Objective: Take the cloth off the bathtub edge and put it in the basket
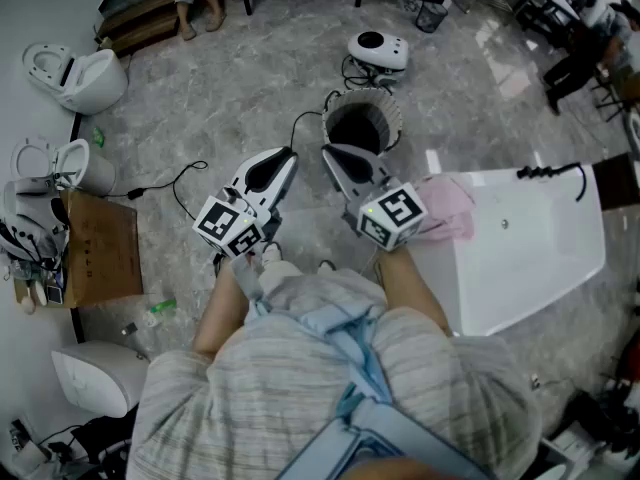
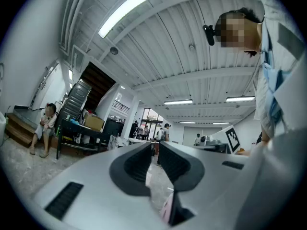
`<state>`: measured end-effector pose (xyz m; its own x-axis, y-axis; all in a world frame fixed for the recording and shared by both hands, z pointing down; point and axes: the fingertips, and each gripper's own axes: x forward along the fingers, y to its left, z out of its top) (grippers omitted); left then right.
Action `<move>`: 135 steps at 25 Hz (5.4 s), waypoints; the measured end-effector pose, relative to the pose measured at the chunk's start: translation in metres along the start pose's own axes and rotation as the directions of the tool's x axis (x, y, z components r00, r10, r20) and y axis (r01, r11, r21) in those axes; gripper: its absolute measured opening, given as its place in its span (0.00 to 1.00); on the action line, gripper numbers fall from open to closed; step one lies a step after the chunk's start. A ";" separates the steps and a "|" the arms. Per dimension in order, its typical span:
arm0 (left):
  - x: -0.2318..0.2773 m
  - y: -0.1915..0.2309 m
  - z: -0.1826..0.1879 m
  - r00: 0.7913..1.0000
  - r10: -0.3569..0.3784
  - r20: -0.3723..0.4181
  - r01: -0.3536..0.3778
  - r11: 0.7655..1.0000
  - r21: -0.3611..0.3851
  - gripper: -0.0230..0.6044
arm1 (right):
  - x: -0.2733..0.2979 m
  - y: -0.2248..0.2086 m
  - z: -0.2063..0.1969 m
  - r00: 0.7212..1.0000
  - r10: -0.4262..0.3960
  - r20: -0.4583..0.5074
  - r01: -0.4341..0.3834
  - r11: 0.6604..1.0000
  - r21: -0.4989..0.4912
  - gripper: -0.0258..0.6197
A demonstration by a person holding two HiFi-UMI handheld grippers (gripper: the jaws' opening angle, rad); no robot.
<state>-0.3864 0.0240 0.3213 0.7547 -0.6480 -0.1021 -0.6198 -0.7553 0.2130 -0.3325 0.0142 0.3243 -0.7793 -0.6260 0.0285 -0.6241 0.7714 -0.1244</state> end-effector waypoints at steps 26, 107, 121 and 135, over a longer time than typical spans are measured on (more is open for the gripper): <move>-0.001 0.002 -0.009 1.000 -0.003 -0.018 0.002 1.000 -0.011 0.12 | 0.001 -0.001 -0.006 1.000 0.023 -0.014 -0.023 1.000 0.010 0.04; 0.368 -0.205 -0.146 0.920 -0.335 -0.203 0.329 0.942 -0.067 0.12 | -0.281 -0.294 -0.023 0.989 -0.141 -0.042 0.142 0.990 0.009 0.04; 0.441 -0.258 -0.256 0.759 -0.457 -0.464 0.531 0.846 0.037 0.13 | -0.396 -0.382 -0.097 0.938 -0.300 -0.173 0.302 0.953 -0.016 0.07; 0.448 -0.307 -0.356 0.552 -0.556 -0.621 0.739 0.672 0.055 0.30 | -0.471 -0.391 -0.193 0.825 -0.385 -0.413 0.394 0.917 -0.068 0.27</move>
<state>0.2192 0.0003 0.5564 0.8949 0.1227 0.4290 0.1291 -0.9915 0.0144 0.2677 0.0298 0.5513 -0.4260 -0.7662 0.4811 -0.8828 0.4684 -0.0358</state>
